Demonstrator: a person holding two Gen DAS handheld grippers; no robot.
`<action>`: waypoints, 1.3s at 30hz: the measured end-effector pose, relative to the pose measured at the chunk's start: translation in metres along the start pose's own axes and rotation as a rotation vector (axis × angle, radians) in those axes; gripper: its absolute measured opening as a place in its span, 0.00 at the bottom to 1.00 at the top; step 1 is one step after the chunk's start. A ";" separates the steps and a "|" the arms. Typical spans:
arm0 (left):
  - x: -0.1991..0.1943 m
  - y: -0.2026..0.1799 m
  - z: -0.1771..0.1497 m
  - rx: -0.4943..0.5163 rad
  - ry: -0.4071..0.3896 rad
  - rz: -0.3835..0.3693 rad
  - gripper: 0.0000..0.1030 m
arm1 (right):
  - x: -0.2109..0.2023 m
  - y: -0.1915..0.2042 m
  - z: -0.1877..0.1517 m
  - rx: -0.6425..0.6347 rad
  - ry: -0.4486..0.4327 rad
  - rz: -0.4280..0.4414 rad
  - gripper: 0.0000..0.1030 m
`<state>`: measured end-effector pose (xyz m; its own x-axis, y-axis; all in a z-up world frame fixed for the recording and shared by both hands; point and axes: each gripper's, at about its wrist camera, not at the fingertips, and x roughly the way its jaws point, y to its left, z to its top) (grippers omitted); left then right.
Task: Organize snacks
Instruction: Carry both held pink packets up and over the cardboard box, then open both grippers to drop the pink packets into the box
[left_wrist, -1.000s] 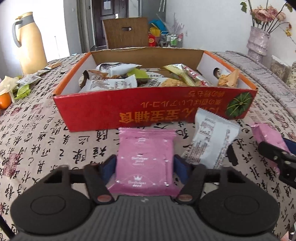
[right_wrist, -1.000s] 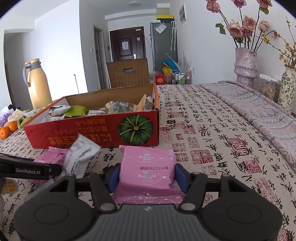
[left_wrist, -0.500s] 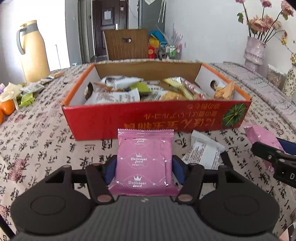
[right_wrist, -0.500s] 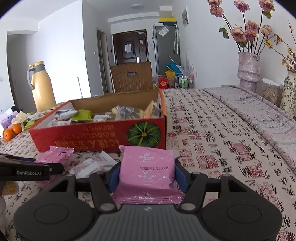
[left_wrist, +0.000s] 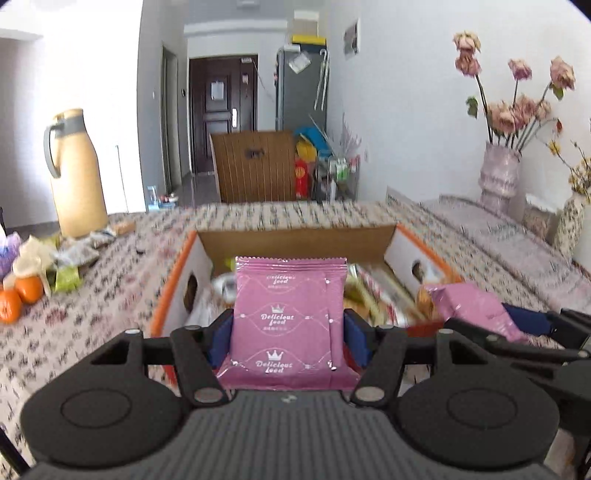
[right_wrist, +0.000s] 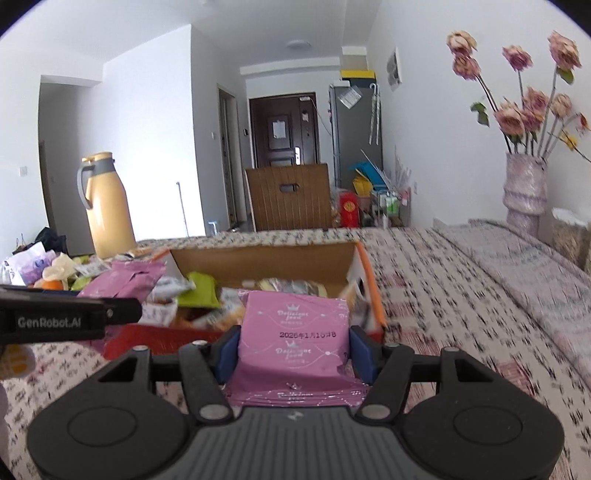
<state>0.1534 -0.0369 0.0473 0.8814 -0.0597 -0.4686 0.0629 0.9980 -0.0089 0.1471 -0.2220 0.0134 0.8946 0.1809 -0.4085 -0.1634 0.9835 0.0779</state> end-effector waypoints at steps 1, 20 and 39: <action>0.002 0.000 0.004 -0.001 -0.010 0.002 0.61 | 0.003 0.002 0.004 -0.004 -0.008 0.003 0.59; 0.073 0.022 0.036 -0.066 -0.058 0.068 0.61 | 0.093 0.008 0.047 -0.019 -0.042 -0.011 0.59; 0.092 0.043 0.021 -0.135 -0.032 0.094 1.00 | 0.107 -0.006 0.030 0.024 -0.004 -0.041 1.00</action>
<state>0.2471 0.0004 0.0221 0.8948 0.0352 -0.4451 -0.0820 0.9929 -0.0862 0.2562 -0.2083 -0.0032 0.9023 0.1401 -0.4078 -0.1164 0.9898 0.0825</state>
